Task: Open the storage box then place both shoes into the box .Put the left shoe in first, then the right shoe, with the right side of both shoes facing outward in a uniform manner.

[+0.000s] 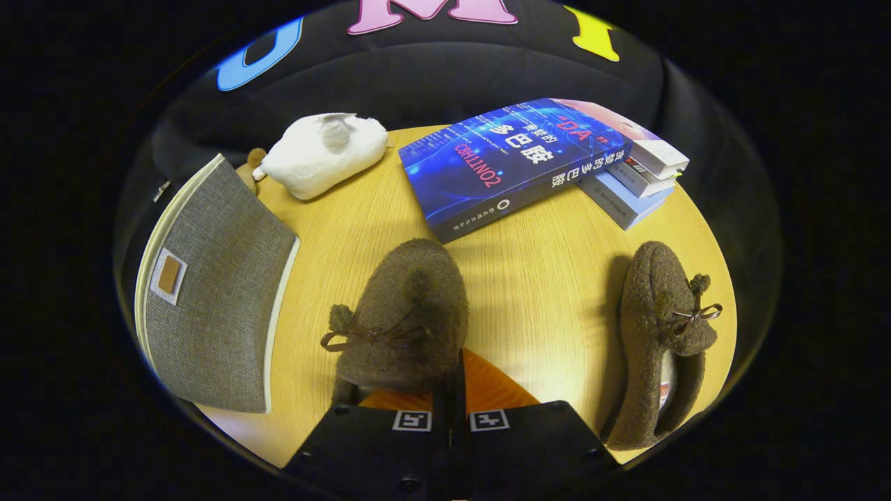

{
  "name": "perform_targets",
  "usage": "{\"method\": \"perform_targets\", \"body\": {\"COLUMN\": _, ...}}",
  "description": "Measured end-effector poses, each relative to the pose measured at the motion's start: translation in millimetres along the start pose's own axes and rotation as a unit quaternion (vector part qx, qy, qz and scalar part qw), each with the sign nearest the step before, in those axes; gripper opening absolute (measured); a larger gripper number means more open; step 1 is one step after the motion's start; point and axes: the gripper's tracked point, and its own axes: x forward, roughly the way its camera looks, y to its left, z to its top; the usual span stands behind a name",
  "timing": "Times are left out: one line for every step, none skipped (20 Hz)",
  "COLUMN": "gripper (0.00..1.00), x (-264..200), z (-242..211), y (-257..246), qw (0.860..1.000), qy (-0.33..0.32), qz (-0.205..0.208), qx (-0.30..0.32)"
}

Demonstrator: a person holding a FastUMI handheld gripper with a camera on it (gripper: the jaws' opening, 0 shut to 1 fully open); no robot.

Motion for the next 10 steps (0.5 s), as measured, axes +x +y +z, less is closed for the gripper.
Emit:
{"method": "perform_targets", "body": {"gripper": 0.05, "x": 1, "z": 0, "y": 0, "qw": 1.000, "qy": 0.005, "qz": 0.002, "qx": 0.009}}
{"method": "perform_targets", "body": {"gripper": 0.05, "x": -1, "z": 0, "y": -2, "qw": 1.000, "qy": 0.010, "qz": 0.004, "qx": 0.020}}
{"method": "perform_targets", "body": {"gripper": 0.05, "x": -5, "z": 3, "y": -1, "qw": 1.000, "qy": 0.008, "qz": 0.005, "qx": 0.030}}
{"method": "perform_targets", "body": {"gripper": 0.05, "x": -10, "z": 8, "y": -1, "qw": 0.999, "qy": 0.003, "qz": 0.009, "qx": 0.033}}
{"method": "perform_targets", "body": {"gripper": 0.05, "x": -17, "z": 13, "y": 1, "qw": 0.999, "qy": -0.003, "qz": 0.012, "qx": 0.032}}
{"method": "perform_targets", "body": {"gripper": 0.05, "x": -25, "z": 18, "y": 3, "qw": 0.999, "qy": -0.011, "qz": 0.016, "qx": 0.030}}
{"method": "perform_targets", "body": {"gripper": 0.05, "x": -34, "z": 25, "y": 5, "qw": 0.999, "qy": -0.020, "qz": 0.019, "qx": 0.032}}
{"method": "perform_targets", "body": {"gripper": 0.05, "x": -43, "z": 30, "y": 9, "qw": 0.999, "qy": -0.027, "qz": 0.024, "qx": 0.035}}
{"method": "perform_targets", "body": {"gripper": 0.05, "x": -55, "z": 37, "y": 14, "qw": 0.998, "qy": -0.033, "qz": 0.029, "qx": 0.039}}
{"method": "perform_targets", "body": {"gripper": 0.05, "x": -68, "z": 44, "y": 20, "qw": 0.998, "qy": -0.041, "qz": 0.037, "qx": 0.038}}
